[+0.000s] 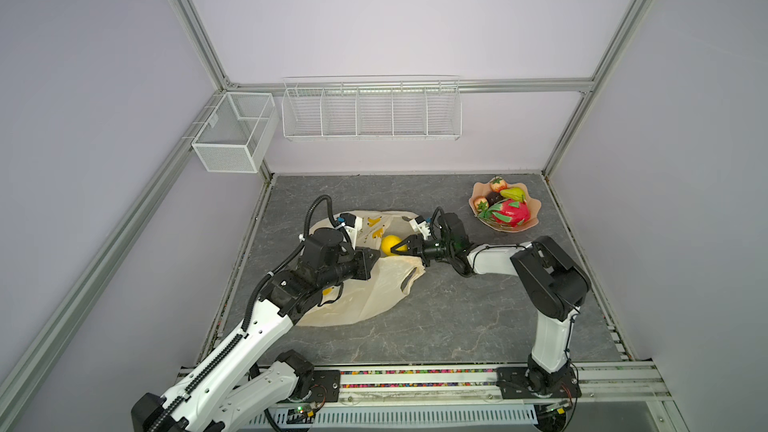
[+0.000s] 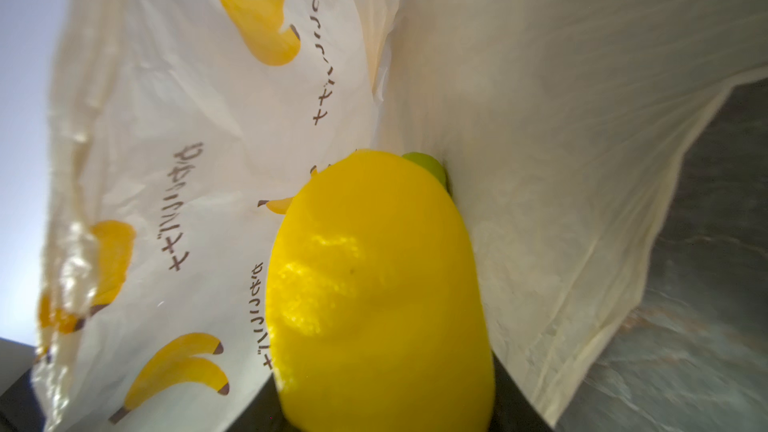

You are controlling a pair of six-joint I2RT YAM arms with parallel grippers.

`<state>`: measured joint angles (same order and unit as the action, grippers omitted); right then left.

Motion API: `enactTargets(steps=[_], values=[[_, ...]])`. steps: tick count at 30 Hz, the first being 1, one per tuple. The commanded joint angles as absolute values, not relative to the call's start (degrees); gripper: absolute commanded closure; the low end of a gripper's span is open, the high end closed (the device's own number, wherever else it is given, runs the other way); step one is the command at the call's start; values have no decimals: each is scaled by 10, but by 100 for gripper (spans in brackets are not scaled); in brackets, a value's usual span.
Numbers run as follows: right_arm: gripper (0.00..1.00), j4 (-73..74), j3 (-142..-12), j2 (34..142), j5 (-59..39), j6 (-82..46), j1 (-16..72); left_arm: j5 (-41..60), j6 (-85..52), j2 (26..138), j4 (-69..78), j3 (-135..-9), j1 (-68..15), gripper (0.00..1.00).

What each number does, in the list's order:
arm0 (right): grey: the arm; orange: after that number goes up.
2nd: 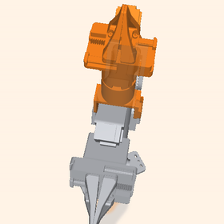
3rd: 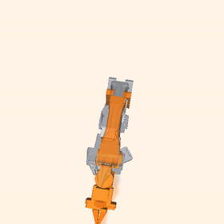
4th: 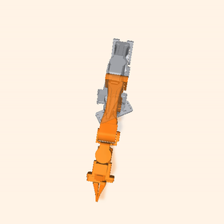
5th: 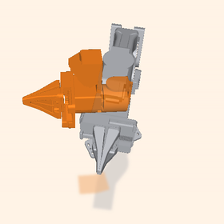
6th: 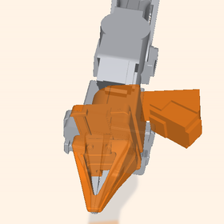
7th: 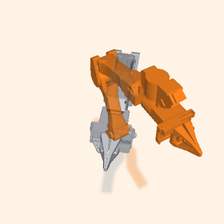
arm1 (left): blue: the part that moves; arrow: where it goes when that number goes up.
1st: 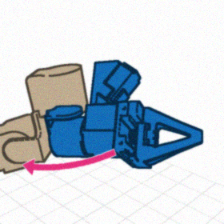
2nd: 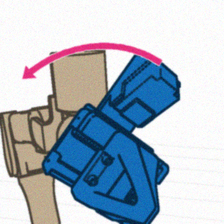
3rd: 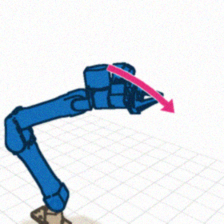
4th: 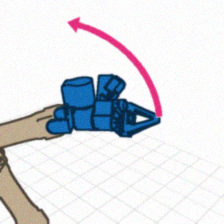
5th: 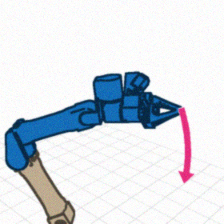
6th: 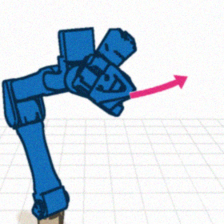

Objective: Place the fruits into the plastic bag
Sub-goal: 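Lower the lemon into the bag mouth with the right gripper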

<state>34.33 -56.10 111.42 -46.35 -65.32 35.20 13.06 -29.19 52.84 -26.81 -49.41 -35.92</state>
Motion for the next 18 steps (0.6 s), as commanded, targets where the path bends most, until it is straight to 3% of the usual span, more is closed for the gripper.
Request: enactTargets(steps=[1, 18], values=[[76, 402, -588, 1132, -470, -697, 371, 127, -285, 530, -254, -517, -360, 100], [76, 381, -736, 1253, -484, -739, 449, 127, -272, 540, -257, -532, -360, 100]])
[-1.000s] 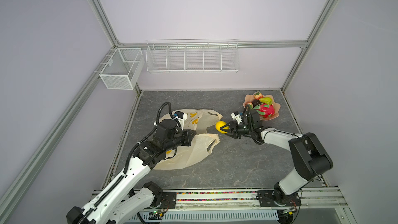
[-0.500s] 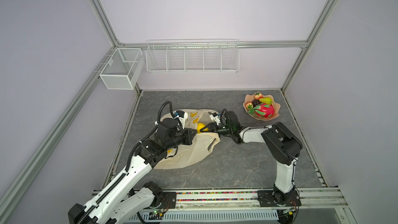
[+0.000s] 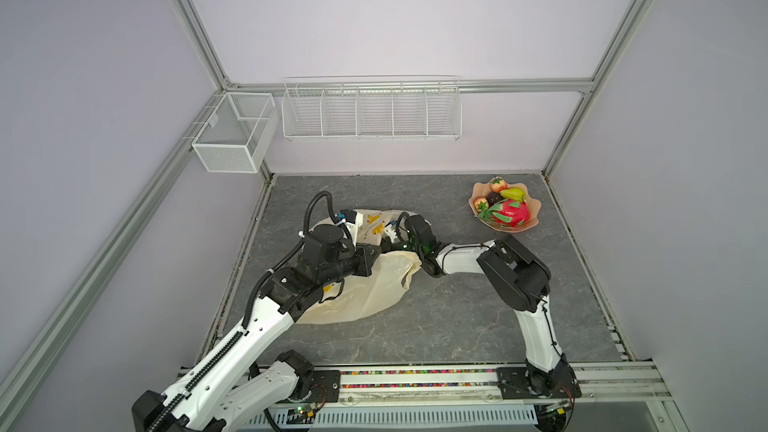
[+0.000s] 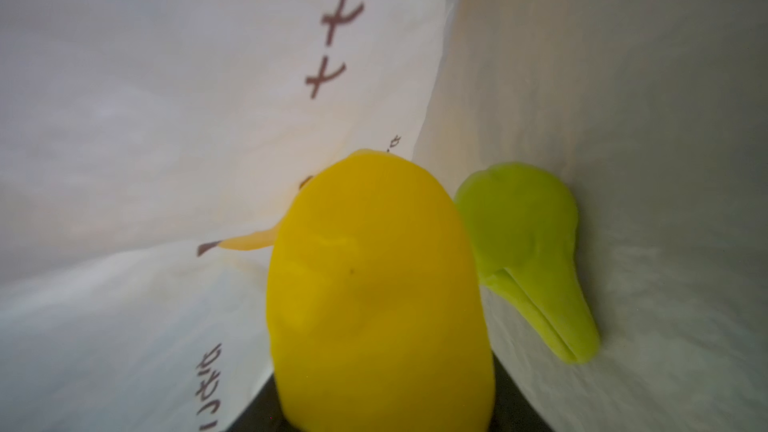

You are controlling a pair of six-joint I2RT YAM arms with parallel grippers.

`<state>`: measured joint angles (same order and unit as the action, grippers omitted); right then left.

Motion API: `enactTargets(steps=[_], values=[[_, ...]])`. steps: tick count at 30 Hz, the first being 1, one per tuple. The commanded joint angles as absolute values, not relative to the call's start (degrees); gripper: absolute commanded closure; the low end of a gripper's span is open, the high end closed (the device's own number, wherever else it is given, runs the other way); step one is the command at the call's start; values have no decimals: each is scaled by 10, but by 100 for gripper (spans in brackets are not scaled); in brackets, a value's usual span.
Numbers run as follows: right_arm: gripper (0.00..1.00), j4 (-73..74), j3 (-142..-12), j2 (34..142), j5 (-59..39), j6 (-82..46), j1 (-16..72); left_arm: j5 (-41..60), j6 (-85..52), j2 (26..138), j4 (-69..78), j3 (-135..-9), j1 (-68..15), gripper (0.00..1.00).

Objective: Place the fruits into the plastic bag
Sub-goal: 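Lower the lemon into the bag mouth with the right gripper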

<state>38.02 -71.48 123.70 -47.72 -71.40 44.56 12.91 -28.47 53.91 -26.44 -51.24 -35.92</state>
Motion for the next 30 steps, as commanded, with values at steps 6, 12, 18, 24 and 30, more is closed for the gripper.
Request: enactTargets(steps=[6, 12, 18, 24, 30], values=[[75, 342, -792, 1287, -497, -748, 461, 135, -270, 550, -251, -535, -360, 100], [74, 304, -835, 1320, -509, -761, 475, 129, -267, 554, -249, -540, -360, 100], [70, 221, -863, 1339, -516, -743, 480, 127, -271, 554, -242, -536, -360, 100], [33, 193, -863, 1332, -522, -728, 480, 121, -270, 552, -244, -536, -360, 100], [8, 183, -833, 1299, -520, -709, 473, 104, -276, 530, -253, -522, -360, 100]])
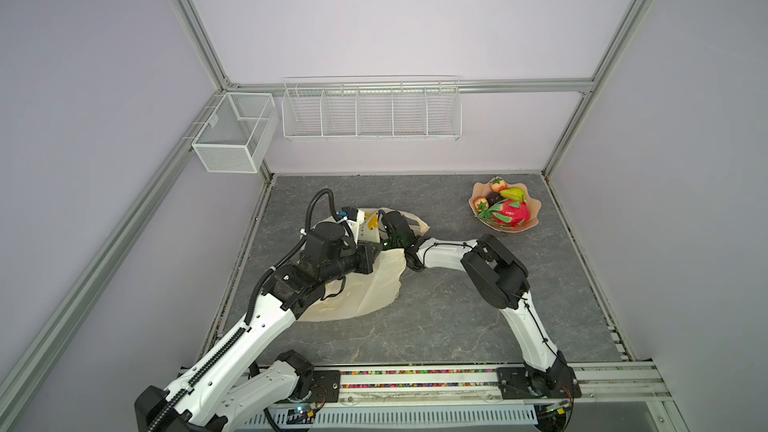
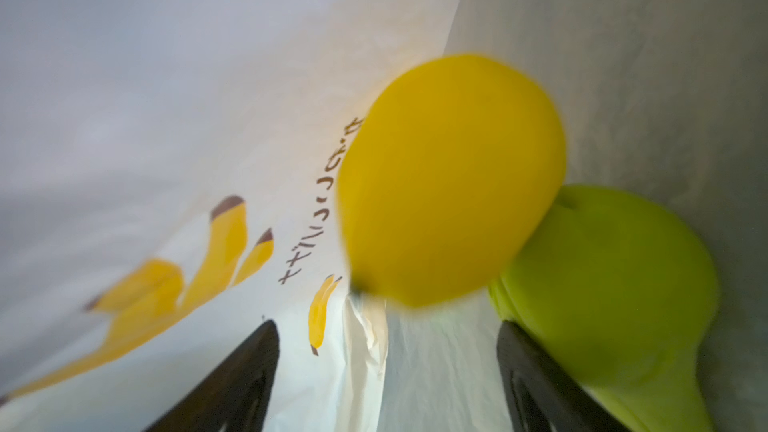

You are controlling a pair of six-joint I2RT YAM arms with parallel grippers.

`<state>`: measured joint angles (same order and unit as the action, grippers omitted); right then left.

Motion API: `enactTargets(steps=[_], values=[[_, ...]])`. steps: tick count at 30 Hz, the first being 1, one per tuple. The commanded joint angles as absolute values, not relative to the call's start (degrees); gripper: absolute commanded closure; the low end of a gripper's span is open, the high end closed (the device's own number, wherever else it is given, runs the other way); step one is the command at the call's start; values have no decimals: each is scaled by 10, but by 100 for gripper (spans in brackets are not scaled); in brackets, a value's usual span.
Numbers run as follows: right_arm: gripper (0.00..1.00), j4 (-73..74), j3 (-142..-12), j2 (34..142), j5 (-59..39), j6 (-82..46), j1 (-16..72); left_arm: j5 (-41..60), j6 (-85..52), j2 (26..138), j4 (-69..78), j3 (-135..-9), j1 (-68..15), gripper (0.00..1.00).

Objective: Place the fruits into the plastic bag
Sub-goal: 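Lower the lemon into the bag mouth with the right gripper, then open the right gripper to drop the lemon and withdraw toward the bowl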

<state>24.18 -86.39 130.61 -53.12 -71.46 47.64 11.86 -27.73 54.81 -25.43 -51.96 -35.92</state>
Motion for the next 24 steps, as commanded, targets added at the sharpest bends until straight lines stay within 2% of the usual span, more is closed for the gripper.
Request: enactTargets(steps=[1, 7, 12, 16, 24], values=[[7, 188, -824, 1292, -521, -708, 472, 101, -278, 525, -254, -516, -360, 100], [0, 189, -775, 1244, -520, -699, 458, 83, -291, 490, -264, -481, -361, 100], [2, 139, -755, 1206, -519, -663, 443, 69, -299, 470, -274, -458, -360, 100], [8, 53, -748, 1172, -507, -609, 430, 57, -299, 462, -283, -450, -360, 100], [8, -141, -730, 1101, -417, -494, 392, 54, -300, 457, -279, -440, -360, 100]])
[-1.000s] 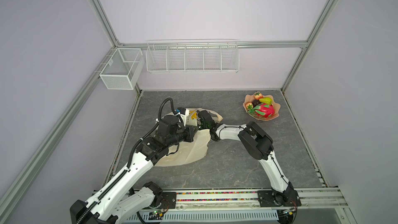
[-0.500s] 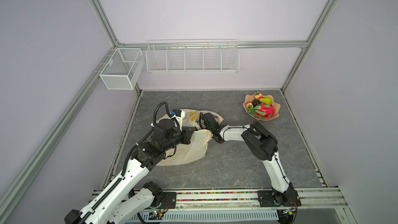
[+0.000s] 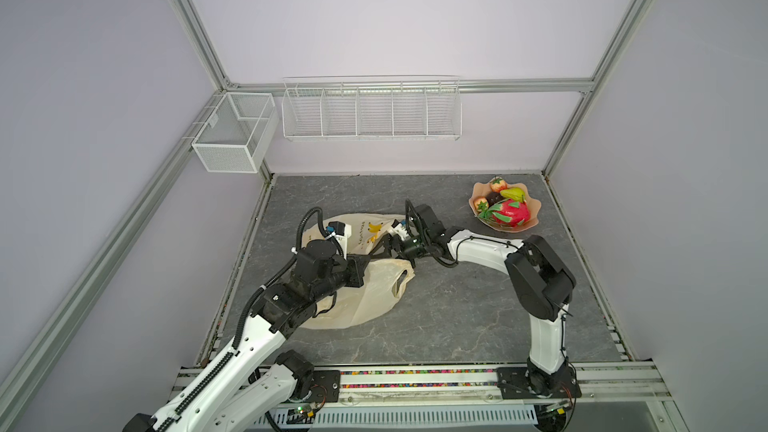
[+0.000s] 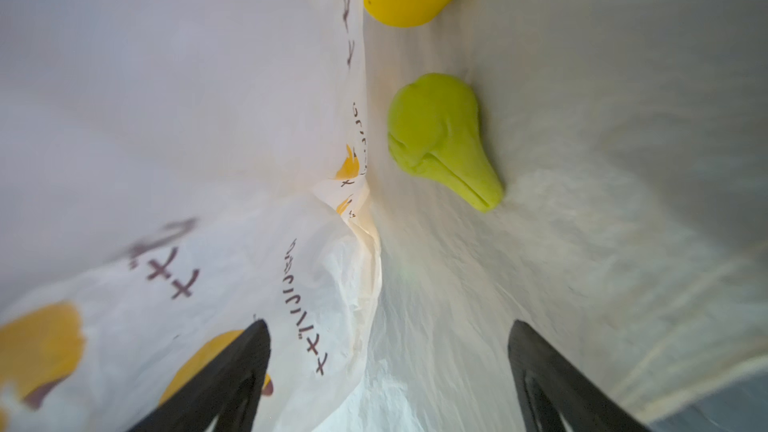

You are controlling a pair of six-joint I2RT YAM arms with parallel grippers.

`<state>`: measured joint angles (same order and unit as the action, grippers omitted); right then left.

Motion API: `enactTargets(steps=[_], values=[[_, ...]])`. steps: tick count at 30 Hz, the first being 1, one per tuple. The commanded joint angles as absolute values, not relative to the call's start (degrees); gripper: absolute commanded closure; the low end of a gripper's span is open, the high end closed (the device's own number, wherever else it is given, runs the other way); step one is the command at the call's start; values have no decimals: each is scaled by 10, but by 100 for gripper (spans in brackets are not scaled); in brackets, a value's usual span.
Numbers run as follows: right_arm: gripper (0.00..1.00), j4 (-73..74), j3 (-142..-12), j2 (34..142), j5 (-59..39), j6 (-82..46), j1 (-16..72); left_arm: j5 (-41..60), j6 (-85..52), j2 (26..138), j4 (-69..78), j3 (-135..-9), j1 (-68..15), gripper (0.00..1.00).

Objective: Place the fruits into the plastic bag
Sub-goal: 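Open the right gripper to drop the lemon and withdraw toward the bowl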

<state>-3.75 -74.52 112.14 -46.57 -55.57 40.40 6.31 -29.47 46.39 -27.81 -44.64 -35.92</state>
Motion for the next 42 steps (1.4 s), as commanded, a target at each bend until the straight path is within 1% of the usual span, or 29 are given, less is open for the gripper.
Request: enactTargets(steps=[1, 6, 12, 16, 21, 26, 29, 33, 38, 42], values=[[8, -164, -730, 1091, -399, -481, 387, 54, -298, 457, -279, -439, -360, 100], [9, -255, -728, 1043, -304, -434, 366, 58, -286, 460, -282, -439, -360, 100], [9, -312, -729, 986, -215, -409, 344, 66, -278, 467, -281, -438, -360, 100], [11, -370, -749, 958, -146, -370, 316, 69, -278, 468, -278, -440, -360, 100], [12, -451, -797, 948, -55, -293, 261, 72, -280, 466, -276, -441, -360, 100], [12, -476, -840, 952, 6, -246, 208, 74, -279, 468, -276, -443, -360, 100], [12, -491, -879, 971, 46, -208, 182, 75, -277, 473, -276, -448, -360, 100], [12, -501, -943, 1013, 73, -146, 150, 76, -276, 480, -277, -456, -360, 100], [11, -523, -1049, 1092, 143, -46, 121, 75, -278, 485, -279, -465, -360, 100], [8, -524, -1122, 1161, 160, 8, 88, 76, -280, 491, -284, -472, -360, 100]])
